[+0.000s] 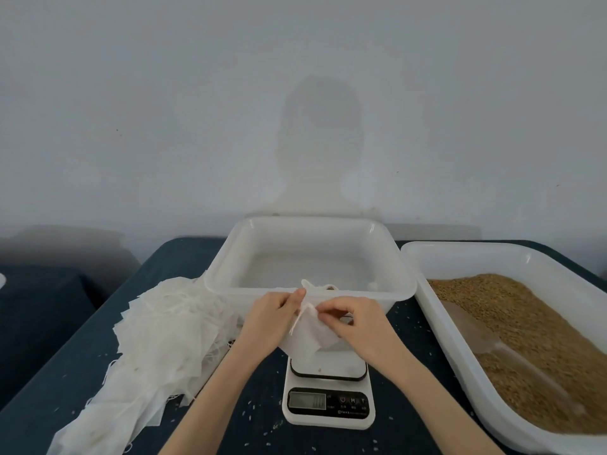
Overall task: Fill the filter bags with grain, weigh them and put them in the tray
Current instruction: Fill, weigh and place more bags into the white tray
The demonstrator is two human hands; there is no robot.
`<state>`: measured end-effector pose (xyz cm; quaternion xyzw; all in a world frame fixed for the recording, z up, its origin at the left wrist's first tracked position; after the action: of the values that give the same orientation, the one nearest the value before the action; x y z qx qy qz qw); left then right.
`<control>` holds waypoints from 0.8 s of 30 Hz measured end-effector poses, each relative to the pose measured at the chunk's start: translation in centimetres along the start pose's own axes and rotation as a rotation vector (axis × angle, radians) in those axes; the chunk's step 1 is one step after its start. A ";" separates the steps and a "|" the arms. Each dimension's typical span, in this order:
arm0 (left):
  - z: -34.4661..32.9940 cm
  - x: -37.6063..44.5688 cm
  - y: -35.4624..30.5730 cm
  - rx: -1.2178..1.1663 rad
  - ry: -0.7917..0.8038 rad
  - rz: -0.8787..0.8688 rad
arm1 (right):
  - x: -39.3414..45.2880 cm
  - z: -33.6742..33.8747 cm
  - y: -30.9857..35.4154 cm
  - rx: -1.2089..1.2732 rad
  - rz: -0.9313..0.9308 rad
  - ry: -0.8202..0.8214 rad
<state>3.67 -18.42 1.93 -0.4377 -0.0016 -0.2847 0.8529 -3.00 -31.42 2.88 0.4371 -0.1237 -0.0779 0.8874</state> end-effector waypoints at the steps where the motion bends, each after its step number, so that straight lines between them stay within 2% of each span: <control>1: 0.0 -0.1 0.0 0.019 -0.002 0.009 | 0.0 0.0 0.0 -0.020 -0.004 0.020; 5: 0.2 -0.2 -0.5 0.187 -0.053 -0.062 | 0.0 0.9 -1.1 0.071 -0.109 0.078; 9: 0.8 -1.1 -4.0 0.230 -0.199 -0.401 | 0.0 1.5 -2.7 0.220 -0.259 0.101; 11: -0.2 -1.5 -5.2 0.211 -0.124 -0.512 | -0.2 1.4 -3.1 0.249 -0.299 0.138; 14: -3.6 -1.5 -5.1 0.190 0.159 -0.518 | -0.4 1.3 -3.4 0.295 -0.347 0.169; 16: -5.2 -1.6 -4.7 0.253 0.262 -0.518 | -0.7 1.2 -3.4 0.327 -0.362 0.187; 18: -5.9 -1.6 -4.3 0.215 0.271 -0.496 | -0.9 1.0 -3.2 0.337 -0.364 0.197; 22: -5.9 -1.3 -3.0 -0.051 0.192 -0.369 | -1.0 1.3 -3.3 0.351 -0.362 0.174; 24: -5.7 -1.2 -2.6 -0.099 0.151 -0.336 | -1.2 1.3 -3.1 0.326 -0.345 0.177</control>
<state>0.03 -23.28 0.11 -0.4502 0.0034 -0.4547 0.7685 -4.60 -34.04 0.98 0.5942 0.0200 -0.1688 0.7861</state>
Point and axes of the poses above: each hand's wrist, its own x-axis towards the middle knuckle, its own z-axis out of the back of the hand, y = z × x, the point moved 9 cm from there along x, towards the middle knuckle, and after that the axes turned 12 degrees about -z, right-handed, at the moved point
